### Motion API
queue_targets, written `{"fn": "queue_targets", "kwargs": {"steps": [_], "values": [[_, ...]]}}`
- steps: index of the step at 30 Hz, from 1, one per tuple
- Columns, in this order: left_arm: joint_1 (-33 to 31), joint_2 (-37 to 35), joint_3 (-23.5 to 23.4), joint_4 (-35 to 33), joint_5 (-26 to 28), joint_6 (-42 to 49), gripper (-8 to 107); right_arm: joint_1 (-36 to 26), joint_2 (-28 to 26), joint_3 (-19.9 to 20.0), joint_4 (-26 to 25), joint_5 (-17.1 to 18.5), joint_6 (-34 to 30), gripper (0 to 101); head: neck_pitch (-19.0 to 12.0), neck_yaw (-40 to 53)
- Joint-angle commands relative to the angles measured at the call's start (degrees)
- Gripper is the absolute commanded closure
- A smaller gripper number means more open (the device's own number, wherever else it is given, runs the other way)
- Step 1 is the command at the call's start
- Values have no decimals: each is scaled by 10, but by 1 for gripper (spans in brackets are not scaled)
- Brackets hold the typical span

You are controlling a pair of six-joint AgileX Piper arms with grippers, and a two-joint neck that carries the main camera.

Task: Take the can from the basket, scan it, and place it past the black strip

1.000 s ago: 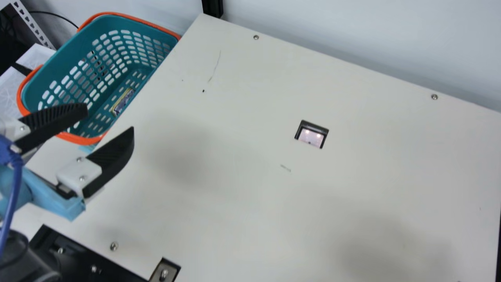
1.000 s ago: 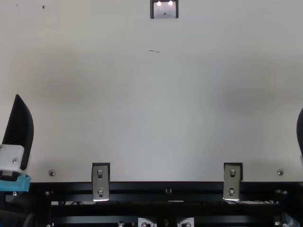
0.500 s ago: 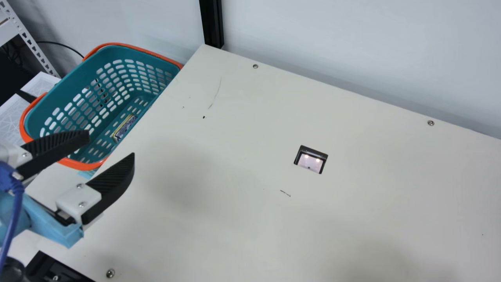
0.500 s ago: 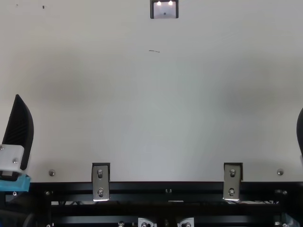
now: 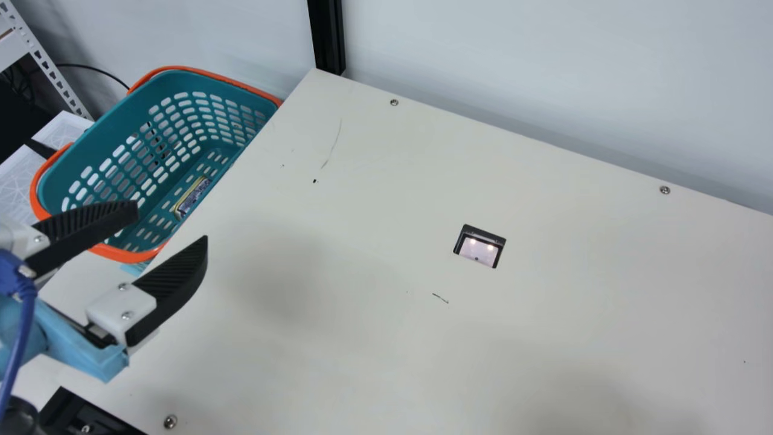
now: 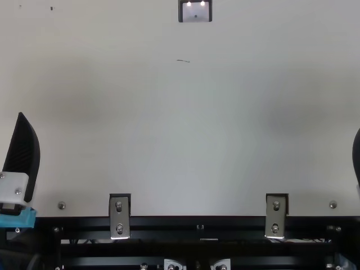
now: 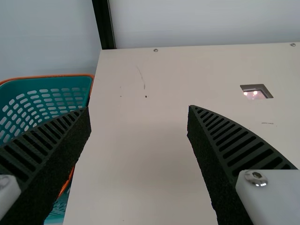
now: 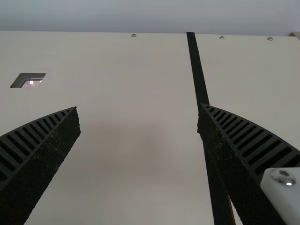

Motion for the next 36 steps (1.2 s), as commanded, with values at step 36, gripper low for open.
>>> {"fn": "queue_targets", "kwargs": {"steps": [36], "values": [[-54,289,-234,257,-5,-314,9,0,0,0,0,0,0,0,-18,3]]}}
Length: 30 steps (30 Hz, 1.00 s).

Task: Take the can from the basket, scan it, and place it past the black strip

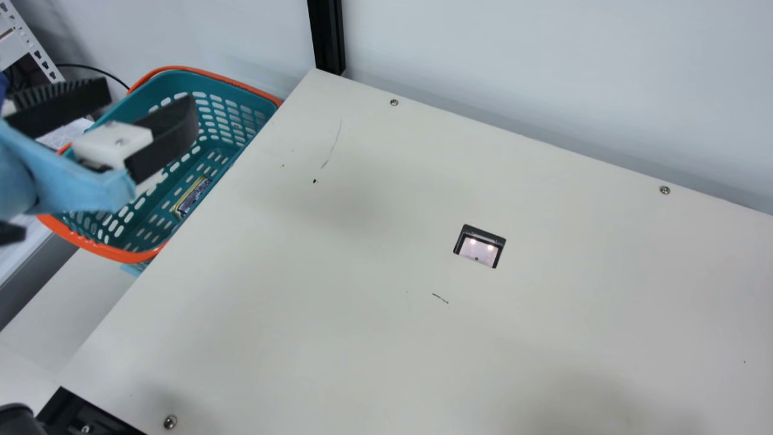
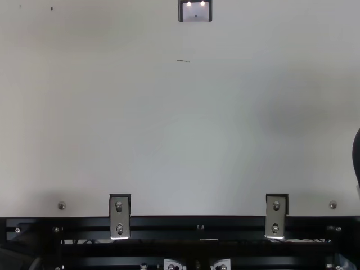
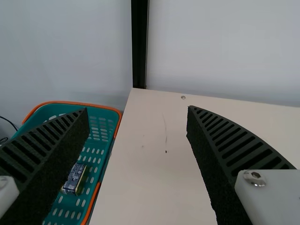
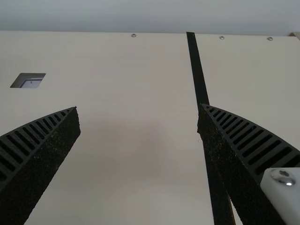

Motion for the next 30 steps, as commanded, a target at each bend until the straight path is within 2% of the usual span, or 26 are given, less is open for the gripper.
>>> {"fn": "queue_targets", "kwargs": {"steps": [1,8,20,30], "values": [[10,27,-14,-5,-6,5,9,0,0,0,0,0,0,0,-15,3],[86,107,-61,-77,-45,81,9,0,0,0,0,0,0,0,-15,3],[256,270,-145,-233,-77,281,9,0,0,0,0,0,0,0,-15,3],[349,392,-188,-283,-78,394,9,0,0,0,0,0,0,0,-15,3]]}}
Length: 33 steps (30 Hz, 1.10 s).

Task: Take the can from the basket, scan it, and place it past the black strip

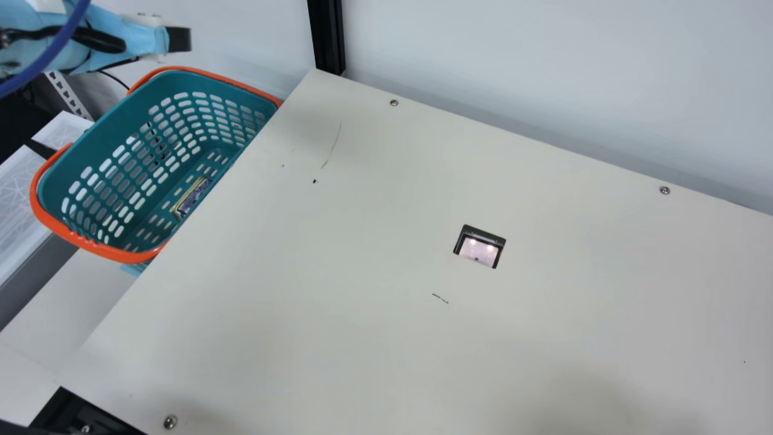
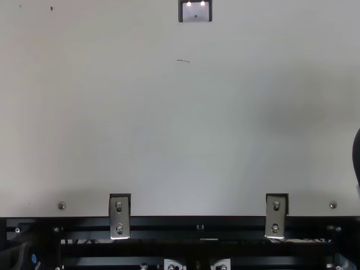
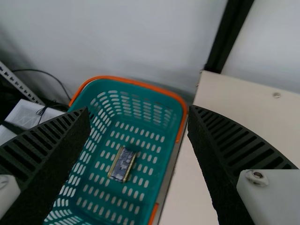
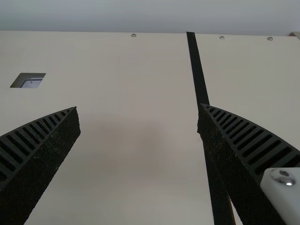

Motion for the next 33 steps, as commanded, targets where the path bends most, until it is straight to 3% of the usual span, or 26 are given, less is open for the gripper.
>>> {"fn": "queue_targets", "kwargs": {"steps": [1,18,33], "values": [[16,32,-2,-2,1,26,9,0,0,0,0,0,0,0,-18,3],[73,205,-13,47,-15,79,9,0,0,0,0,0,0,0,-18,3],[76,341,-49,70,-18,111,9,0,0,0,0,0,0,0,-18,3]]}}
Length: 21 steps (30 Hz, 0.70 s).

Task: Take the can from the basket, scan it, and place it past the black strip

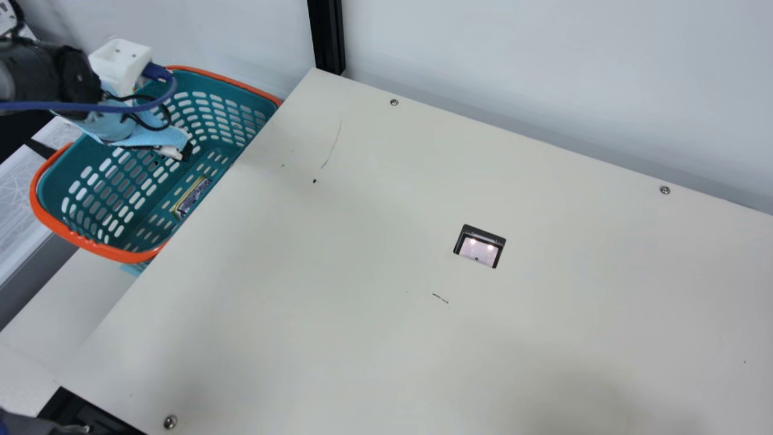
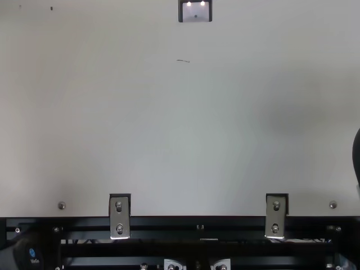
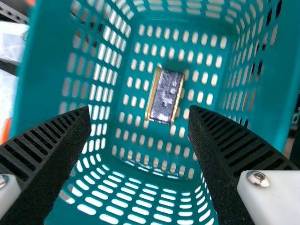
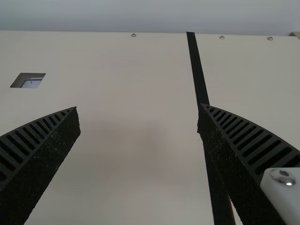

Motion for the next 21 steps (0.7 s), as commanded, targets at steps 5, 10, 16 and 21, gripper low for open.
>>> {"fn": "queue_targets", "kwargs": {"steps": [5,10,16,21], "values": [[2,53,-26,-10,16,21,9,0,0,0,0,0,0,0,-18,3],[9,93,-57,-27,33,60,9,0,0,0,0,0,0,0,-18,3],[14,137,-100,-49,59,117,9,0,0,0,0,0,0,0,-18,3],[17,168,-136,-58,80,151,9,0,0,0,0,0,0,0,-18,3]]}}
